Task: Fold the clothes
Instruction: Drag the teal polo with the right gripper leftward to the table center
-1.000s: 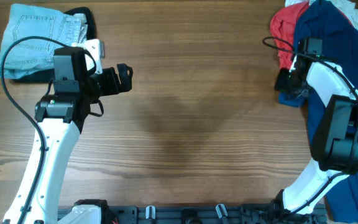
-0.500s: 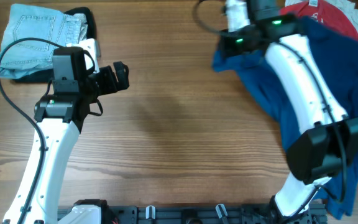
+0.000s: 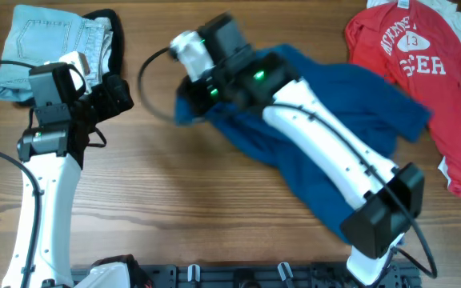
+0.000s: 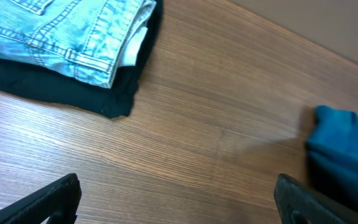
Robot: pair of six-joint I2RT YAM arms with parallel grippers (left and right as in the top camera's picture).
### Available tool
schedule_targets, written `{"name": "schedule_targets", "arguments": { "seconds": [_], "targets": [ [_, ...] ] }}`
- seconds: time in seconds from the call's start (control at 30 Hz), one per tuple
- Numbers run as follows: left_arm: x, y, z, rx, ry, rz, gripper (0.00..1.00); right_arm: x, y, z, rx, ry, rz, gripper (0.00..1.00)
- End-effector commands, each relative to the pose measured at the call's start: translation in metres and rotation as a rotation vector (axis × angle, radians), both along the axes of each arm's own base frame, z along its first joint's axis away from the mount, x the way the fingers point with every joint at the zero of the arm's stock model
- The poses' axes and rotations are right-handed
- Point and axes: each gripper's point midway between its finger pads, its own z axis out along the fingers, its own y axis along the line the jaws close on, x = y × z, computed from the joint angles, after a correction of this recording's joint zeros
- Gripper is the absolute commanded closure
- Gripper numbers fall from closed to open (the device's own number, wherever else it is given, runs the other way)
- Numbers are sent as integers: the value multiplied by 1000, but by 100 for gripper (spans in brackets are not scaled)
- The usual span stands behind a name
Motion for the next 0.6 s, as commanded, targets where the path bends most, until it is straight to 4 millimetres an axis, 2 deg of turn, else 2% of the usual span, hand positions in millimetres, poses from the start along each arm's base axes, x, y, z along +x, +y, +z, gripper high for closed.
{"name": "schedule_targets", "arguments": {
  "seconds": [0.0,0.2,0.23,0.27,0.3,0.33,0.37,0.43,0.53,0.57],
  "targets": [
    [3,11,7,0,-14,38,0,-34,26,41,82,-60,111,96],
    [3,14,7,0,-15,46,0,-67,45,39,73,-80,243,96],
    [3,14,7,1,-15,46,0,-69,44,38,70,-82,252,90],
    [3,14,7,1,-16,46,0,-69,43,37,64,-82,254,68],
    [3,14,7,1,-16,46,0,-67,40,35,48,-84,251,27],
    [3,14,7,1,-15,46,0,-64,37,33,35,-84,238,7],
    [3,14,7,1,-15,46,0,-55,27,31,10,-78,187,0],
    [3,14,7,1,-15,46,0,-43,13,30,-13,-67,118,0],
    [5,12,9,-6,-26,35,0,-16,-25,30,-39,-26,-5,0],
    [7,6,11,-17,-40,-1,0,-3,-41,27,-59,-10,-72,0]
  ]
}}
